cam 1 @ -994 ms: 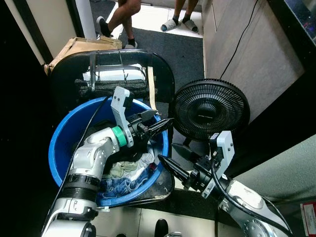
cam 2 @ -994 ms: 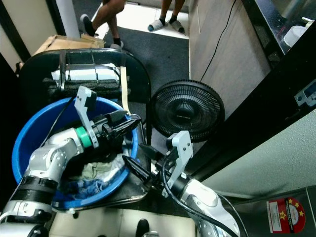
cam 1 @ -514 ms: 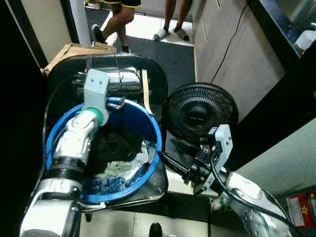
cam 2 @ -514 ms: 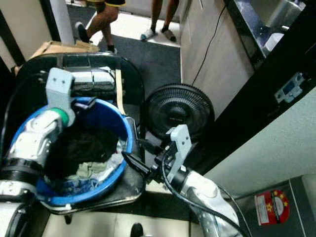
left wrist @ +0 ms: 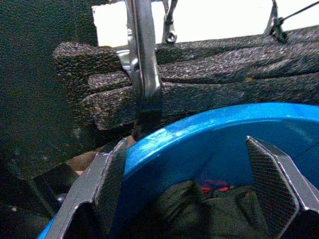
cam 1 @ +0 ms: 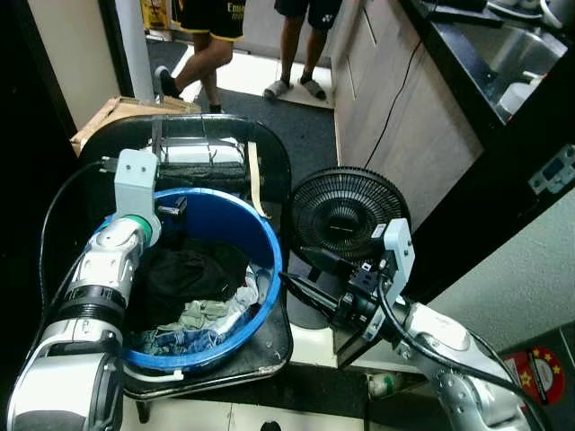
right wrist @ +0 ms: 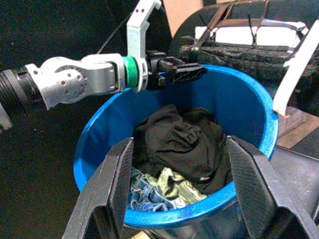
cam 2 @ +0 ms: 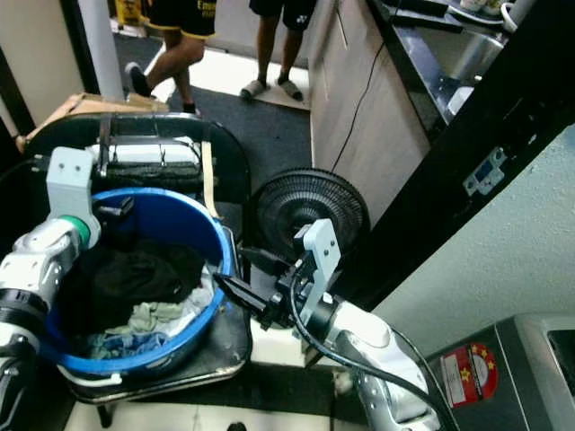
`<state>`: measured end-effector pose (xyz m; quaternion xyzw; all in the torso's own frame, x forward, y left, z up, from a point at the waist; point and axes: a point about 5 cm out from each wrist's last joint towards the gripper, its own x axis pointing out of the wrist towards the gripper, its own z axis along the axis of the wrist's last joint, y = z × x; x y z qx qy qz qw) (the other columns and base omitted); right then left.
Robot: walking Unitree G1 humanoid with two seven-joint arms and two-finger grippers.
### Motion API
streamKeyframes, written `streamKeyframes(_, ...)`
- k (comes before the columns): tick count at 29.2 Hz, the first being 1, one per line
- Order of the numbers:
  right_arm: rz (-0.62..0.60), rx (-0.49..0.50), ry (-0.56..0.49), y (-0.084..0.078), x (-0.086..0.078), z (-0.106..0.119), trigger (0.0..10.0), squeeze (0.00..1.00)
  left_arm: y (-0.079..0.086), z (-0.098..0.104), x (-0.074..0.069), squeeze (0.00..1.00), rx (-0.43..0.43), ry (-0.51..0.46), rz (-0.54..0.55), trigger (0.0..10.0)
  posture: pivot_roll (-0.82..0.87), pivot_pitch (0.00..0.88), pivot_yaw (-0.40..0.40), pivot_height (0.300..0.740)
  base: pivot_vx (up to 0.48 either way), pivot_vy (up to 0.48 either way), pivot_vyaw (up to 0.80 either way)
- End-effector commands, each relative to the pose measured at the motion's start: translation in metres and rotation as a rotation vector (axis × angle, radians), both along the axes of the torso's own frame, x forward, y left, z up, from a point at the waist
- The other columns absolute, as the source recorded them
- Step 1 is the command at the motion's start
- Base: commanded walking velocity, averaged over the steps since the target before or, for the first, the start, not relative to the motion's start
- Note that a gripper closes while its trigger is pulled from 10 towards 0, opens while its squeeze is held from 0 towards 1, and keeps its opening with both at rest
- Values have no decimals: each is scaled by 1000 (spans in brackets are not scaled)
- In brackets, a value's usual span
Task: Clothes washing
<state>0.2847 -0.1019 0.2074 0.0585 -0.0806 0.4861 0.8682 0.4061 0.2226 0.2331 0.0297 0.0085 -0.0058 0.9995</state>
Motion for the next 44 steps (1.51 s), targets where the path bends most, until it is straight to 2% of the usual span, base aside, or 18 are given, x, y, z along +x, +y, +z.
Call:
streamKeyframes(1,3,-22,13,-3,-2,-7,10000,0,-19,-11,1,0,-91,11,-101,10000,2,242,-107,740,0,0,0)
streamKeyframes(4,2,-25,13,-4,-2,-8,10000,0,-31,5,3,0,-144,-71,-164,10000,1,240,-104,740,0,0,0)
streamKeyframes(10,2,-27,11,-7,-1,-9,10000,0,-43,0,5,0,-113,-11,-242,10000,3,242,-100,740,0,0,0)
streamKeyframes(12,5,-32,9,-7,0,-9,10000,0,-49,-22,3,0,-76,124,-283,10000,2,242,-98,740,0,0,0)
streamKeyframes(13,5,-32,9,-7,0,-9,10000,0,-49,-22,3,0,-76,124,-283,10000,2,242,-98,740,0,0,0)
streamKeyframes(15,7,-35,8,-8,1,-9,10000,0,-52,-41,0,0,-84,243,-283,10000,-2,241,-95,740,0,0,0)
streamKeyframes(17,7,-35,8,-8,1,-9,10000,0,-53,-46,0,0,-91,265,-275,10000,-6,242,-94,740,0,0,0)
streamKeyframes(20,7,-35,8,-8,1,-9,10000,0,-53,-46,0,0,-91,265,-275,10000,-6,242,-94,740,0,0,0)
streamKeyframes(22,10,-40,8,-9,2,-9,10000,0,-37,-32,4,0,-110,153,-137,10000,-7,238,-98,740,0,0,0)
streamKeyframes(23,10,-40,8,-9,2,-9,10000,0,-37,-32,4,0,-110,153,-137,10000,-7,238,-98,740,0,0,0)
streamKeyframes(24,13,-43,9,-10,2,-9,10000,0,-27,-20,5,0,-121,83,-82,10000,-5,237,-99,740,0,0,0)
streamKeyframes(28,21,-44,8,-9,3,-9,10000,0,-20,-17,3,0,-99,84,-88,10000,1,229,-103,740,0,0,0)
streamKeyframes(30,29,-44,5,-7,3,-8,10000,0,-30,-28,-3,0,-61,162,-163,10000,4,226,-101,740,0,0,0)
streamKeyframes(35,36,-44,-2,-6,2,-7,10000,0,-35,-41,-15,0,-23,198,-146,10000,0,222,-98,740,0,0,0)
streamKeyframes(39,41,-50,-6,-6,0,-7,10000,0,-34,-44,-29,0,-98,236,-114,10000,1,224,-100,740,0,0,0)
streamKeyframes(41,41,-50,-6,-6,0,-7,10000,0,-34,-44,-29,0,-98,236,-114,10000,1,224,-100,740,0,0,0)
streamKeyframes(42,50,-56,-7,-6,0,-7,10000,0,-38,-52,-36,0,-192,300,-137,10000,0,222,-100,740,0,0,0)
streamKeyframes(44,50,-56,-7,-6,0,-7,10000,0,-38,-52,-36,0,-192,300,-137,10000,0,222,-100,740,0,0,0)
